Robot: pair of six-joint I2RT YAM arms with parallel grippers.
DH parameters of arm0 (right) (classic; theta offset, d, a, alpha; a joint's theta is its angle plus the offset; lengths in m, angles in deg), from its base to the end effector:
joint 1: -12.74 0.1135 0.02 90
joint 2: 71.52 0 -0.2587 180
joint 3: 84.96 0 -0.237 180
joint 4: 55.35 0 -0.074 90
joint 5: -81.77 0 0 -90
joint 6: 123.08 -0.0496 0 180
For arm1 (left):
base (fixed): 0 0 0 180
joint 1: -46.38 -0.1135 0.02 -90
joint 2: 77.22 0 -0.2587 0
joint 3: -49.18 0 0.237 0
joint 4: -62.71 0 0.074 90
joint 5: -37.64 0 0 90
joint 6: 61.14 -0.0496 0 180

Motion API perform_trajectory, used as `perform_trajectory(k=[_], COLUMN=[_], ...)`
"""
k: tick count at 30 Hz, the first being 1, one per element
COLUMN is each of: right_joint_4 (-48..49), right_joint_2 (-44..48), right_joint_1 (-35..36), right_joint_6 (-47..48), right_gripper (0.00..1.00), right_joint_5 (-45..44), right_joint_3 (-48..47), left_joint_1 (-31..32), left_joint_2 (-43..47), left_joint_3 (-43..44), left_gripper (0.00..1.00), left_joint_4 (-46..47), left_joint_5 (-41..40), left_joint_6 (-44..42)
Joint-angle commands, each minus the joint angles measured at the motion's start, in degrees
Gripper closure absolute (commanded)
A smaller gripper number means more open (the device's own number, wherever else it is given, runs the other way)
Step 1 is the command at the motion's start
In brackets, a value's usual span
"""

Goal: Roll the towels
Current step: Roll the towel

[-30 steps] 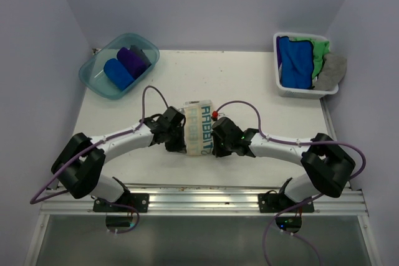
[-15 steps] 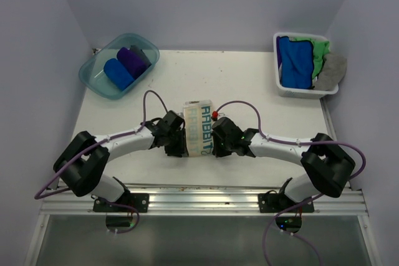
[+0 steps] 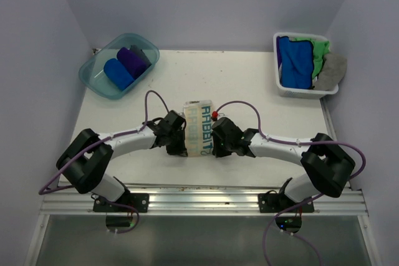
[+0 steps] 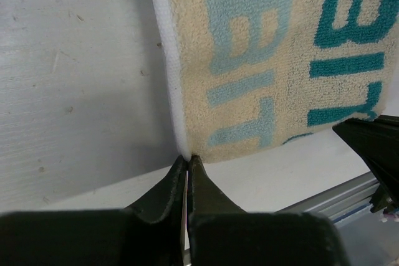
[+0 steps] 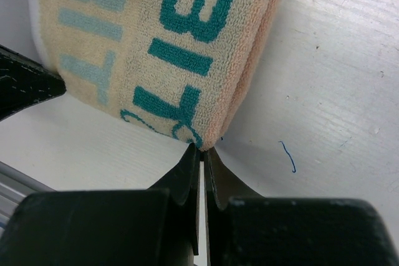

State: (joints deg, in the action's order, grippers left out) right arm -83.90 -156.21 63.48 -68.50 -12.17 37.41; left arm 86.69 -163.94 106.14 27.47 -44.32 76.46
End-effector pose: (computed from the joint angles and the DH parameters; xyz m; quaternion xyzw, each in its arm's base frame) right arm 0.1778 0.2122 0.1614 -0.1172 0.9476 0.1778 0.2382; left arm 0.1960 -0.1754 0.1426 -0.0468 0.9729 -0.1991 0.1079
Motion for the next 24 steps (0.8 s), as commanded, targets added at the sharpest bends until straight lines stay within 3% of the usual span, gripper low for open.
perform_trajectory(k=[1, 14, 24], right_joint_4=[-0.96, -4.21, -5.00], right_joint_2=[1.01, 4.09, 0.93], right_joint_1=[0.32, 0.32, 0.15], right_joint_6=[-0.18, 1.31, 4.04], right_gripper=[1.00, 1.00, 1.00], right_joint_5=[-1.59, -3.96, -6.51], right_joint_3=[-1.42, -4.67, -10.20], left_joint_1=[0.29, -0.15, -4.10], left_joint_2=[2.51, 4.01, 1.56], left_joint_3=[2.52, 7.79, 12.79], left_gripper=[1.00, 1.00, 1.00], left_joint_4=[-0.95, -5.17, -6.76], left_joint_5=[-2.05, -1.53, 0.58], left_joint_6=[0.57, 0.48, -0.66])
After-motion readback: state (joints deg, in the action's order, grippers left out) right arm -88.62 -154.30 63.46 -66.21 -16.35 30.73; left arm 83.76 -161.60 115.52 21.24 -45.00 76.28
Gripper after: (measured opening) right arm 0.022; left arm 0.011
